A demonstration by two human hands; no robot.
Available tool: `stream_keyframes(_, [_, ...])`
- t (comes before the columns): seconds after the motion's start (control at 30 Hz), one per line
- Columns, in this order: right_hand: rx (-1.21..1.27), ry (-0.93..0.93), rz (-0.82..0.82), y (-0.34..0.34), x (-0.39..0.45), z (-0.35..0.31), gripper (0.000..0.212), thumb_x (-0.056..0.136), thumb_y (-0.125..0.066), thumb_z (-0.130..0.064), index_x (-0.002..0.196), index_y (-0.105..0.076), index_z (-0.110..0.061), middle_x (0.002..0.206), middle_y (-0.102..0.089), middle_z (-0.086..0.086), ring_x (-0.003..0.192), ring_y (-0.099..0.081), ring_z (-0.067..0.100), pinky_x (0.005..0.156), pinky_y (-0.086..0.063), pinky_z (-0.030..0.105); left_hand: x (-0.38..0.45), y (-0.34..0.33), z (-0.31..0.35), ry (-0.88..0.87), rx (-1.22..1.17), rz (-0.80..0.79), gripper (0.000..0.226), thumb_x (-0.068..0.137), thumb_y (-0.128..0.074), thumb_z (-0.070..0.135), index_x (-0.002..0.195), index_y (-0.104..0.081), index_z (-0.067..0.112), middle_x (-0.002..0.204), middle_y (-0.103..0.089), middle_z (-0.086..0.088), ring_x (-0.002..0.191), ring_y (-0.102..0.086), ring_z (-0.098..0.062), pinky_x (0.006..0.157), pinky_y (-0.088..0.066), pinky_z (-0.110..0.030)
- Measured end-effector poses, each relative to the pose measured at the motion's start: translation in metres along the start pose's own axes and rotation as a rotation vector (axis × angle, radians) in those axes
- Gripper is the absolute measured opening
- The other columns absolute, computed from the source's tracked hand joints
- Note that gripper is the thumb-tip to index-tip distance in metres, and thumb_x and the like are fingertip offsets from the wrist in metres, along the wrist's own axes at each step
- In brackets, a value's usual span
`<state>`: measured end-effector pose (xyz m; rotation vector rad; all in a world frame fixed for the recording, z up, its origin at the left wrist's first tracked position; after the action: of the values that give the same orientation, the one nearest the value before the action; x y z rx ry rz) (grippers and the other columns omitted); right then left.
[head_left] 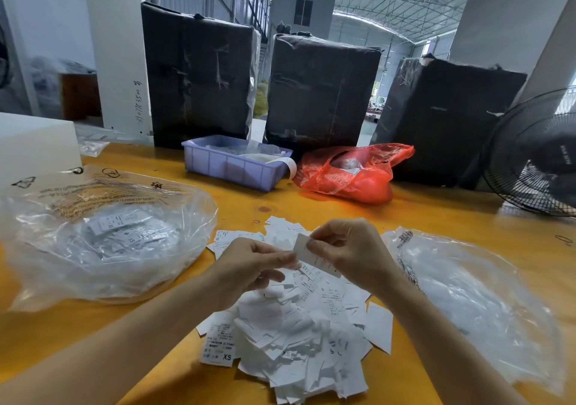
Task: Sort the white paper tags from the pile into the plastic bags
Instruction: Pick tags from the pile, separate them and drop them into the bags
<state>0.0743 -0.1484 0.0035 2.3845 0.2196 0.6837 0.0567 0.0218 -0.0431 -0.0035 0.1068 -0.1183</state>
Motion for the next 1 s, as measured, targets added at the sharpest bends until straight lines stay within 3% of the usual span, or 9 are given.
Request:
stream_keyframes(0.17, [0.078,-0.142,-0.217,0.000,-0.001,0.003,0.007,0.077,-0.076,-0.013,0.074,-0.073,-0.018,0.074,-0.072,0.001,0.070,-0.066,0.013,0.067,-0.054,0.031,0.000,0.000,0.000,0.008,0.005,0.006,0.031,0.057,-0.076,0.034,0.077,-0.077,0.010,0.075,-0.072,-0.004,0.058,-0.062,-0.006,0.055,-0.042,-0.018])
stream_keyframes(0.37, [0.110,-0.219,-0.319,0.001,-0.003,0.004,0.007,0.075,-0.079,-0.017,0.073,-0.074,-0.021,0.074,-0.072,0.009,0.066,-0.062,0.014,0.064,-0.048,0.035,-0.002,-0.006,0.002,-0.034,0.073,-0.063,0.037,0.064,-0.069,0.043,0.079,-0.076,0.011,0.074,-0.074,0.001,0.058,-0.061,-0.005,0.057,-0.041,-0.018])
stream_keyframes(0.53, [0.141,-0.192,-0.311,-0.003,-0.004,0.000,0.026,0.068,-0.083,-0.009,0.089,-0.067,-0.013,0.076,-0.069,0.010,0.069,-0.062,0.019,0.069,-0.052,0.042,-0.004,-0.012,0.000,-0.081,0.162,-0.079,0.045,0.068,-0.061,0.048,0.081,-0.074,0.006,0.063,-0.068,-0.003,0.057,-0.064,-0.007,0.055,-0.042,-0.016])
stream_keyframes(0.63, [0.151,-0.178,-0.230,-0.001,-0.003,-0.001,0.034,0.070,-0.082,-0.016,0.099,-0.064,-0.016,0.085,-0.069,0.004,0.073,-0.064,0.015,0.073,-0.055,0.035,-0.002,-0.013,-0.001,-0.093,0.134,-0.021,0.047,0.070,-0.060,0.049,0.084,-0.073,0.006,0.060,-0.067,-0.002,0.054,-0.063,-0.005,0.052,-0.043,-0.014])
stream_keyframes(0.73, [0.146,-0.164,-0.119,0.003,0.000,0.002,0.027,0.077,-0.076,-0.014,0.101,-0.064,-0.017,0.091,-0.067,0.003,0.077,-0.065,0.018,0.073,-0.056,0.032,0.000,-0.010,0.001,-0.096,0.053,0.045,0.034,0.082,-0.057,0.043,0.081,-0.073,0.012,0.063,-0.070,0.002,0.052,-0.061,-0.002,0.051,-0.043,-0.013])
stream_keyframes(0.8, [0.161,-0.161,-0.068,0.003,0.002,0.005,0.024,0.080,-0.072,-0.005,0.103,-0.066,-0.008,0.087,-0.068,0.004,0.077,-0.067,0.019,0.075,-0.057,0.031,0.001,-0.009,0.001,-0.085,0.017,0.057,0.033,0.086,-0.056,0.040,0.082,-0.073,0.013,0.075,-0.074,-0.003,0.054,-0.062,-0.004,0.054,-0.044,-0.016])
stream_keyframes(0.9, [0.152,-0.127,-0.070,-0.002,0.001,0.005,0.022,0.080,-0.070,0.000,0.102,-0.069,-0.002,0.084,-0.070,0.004,0.075,-0.067,0.013,0.072,-0.056,0.021,-0.001,-0.010,0.000,-0.074,-0.007,0.061,0.037,0.078,-0.060,0.044,0.082,-0.073,0.010,0.074,-0.072,-0.006,0.058,-0.062,-0.009,0.055,-0.045,-0.019])
stream_keyframes(1.0, [0.142,-0.093,-0.130,-0.010,-0.003,0.002,0.021,0.078,-0.074,-0.004,0.099,-0.072,-0.006,0.085,-0.071,0.005,0.076,-0.068,0.015,0.071,-0.057,0.024,-0.001,-0.014,-0.003,-0.095,-0.011,0.083,0.036,0.082,-0.062,0.039,0.087,-0.076,0.005,0.084,-0.070,-0.015,0.072,-0.061,-0.019,0.071,-0.048,-0.033])
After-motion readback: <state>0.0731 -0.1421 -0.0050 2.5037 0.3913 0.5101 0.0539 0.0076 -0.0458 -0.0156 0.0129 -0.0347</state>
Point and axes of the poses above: each hand's wrist, its own x-axis towards the middle knuckle, its own y-axis out of the back of the hand, z = x × y, the point moved 2 cm from there along x, towards the middle knuckle
